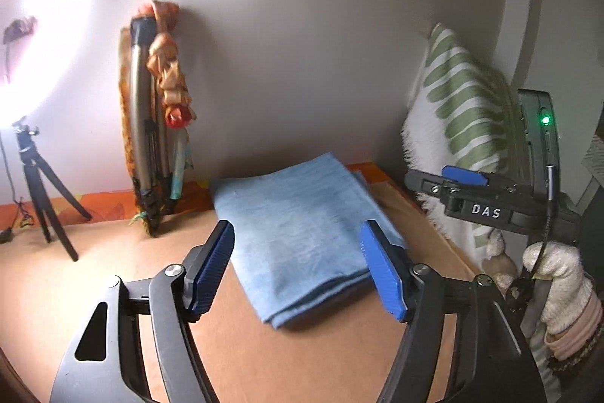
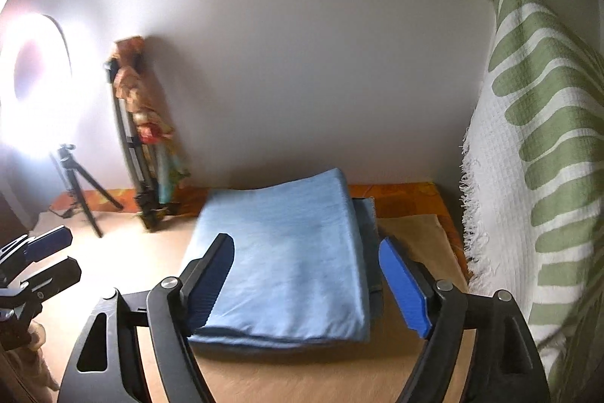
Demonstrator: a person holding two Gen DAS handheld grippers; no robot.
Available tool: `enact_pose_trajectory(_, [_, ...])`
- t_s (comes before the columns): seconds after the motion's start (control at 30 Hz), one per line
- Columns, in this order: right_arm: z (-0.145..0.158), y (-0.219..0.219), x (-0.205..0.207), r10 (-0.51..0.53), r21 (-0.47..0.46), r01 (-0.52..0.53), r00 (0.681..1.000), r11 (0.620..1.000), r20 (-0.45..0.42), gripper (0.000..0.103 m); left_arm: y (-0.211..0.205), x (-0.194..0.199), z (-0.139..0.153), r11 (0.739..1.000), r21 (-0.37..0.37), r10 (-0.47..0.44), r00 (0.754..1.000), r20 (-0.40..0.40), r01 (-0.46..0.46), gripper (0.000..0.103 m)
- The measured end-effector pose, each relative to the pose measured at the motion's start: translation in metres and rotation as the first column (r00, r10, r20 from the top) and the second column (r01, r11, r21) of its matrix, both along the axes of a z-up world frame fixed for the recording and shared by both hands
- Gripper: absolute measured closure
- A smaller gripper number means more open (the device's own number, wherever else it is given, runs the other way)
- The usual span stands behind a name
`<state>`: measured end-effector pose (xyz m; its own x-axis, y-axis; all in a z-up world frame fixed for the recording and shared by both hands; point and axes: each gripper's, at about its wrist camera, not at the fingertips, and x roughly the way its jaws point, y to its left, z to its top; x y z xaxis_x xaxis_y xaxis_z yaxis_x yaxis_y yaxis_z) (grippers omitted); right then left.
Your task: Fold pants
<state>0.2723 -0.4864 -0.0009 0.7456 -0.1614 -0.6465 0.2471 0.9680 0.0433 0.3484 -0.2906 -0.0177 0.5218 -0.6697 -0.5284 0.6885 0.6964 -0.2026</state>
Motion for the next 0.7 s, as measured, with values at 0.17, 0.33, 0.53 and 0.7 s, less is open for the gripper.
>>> enact_pose_trajectory(0.17, [0.018,0.029,-0.031,0.02,0.001,-0.02,0.999,1.0,0.035,0.017,0.022,-0.037,0.019,1.0,-0.006,-0.009,0.999,0.045,0.009,0.032])
enact_pose_trajectory(0.33, [0.028,0.065,-0.071,0.036,-0.008,-0.035,0.997,0.999,0.067,0.012,0.045,-0.074,0.03,1.0,-0.014,-0.003,0.997,0.078,0.004,0.023])
enact_pose_trajectory(0.53, [0.023,0.108,-0.11,0.047,-0.079,-0.039,0.994,0.996,0.099,0.004,0.07,-0.108,0.026,1.0,0.01,0.008,0.998,0.062,-0.009,0.023])
enact_pose_trajectory(0.7, [0.012,0.128,-0.133,0.044,-0.126,-0.031,0.994,0.992,0.101,0.0,0.089,-0.129,0.017,0.999,0.023,0.026,0.998,0.064,-0.028,0.023])
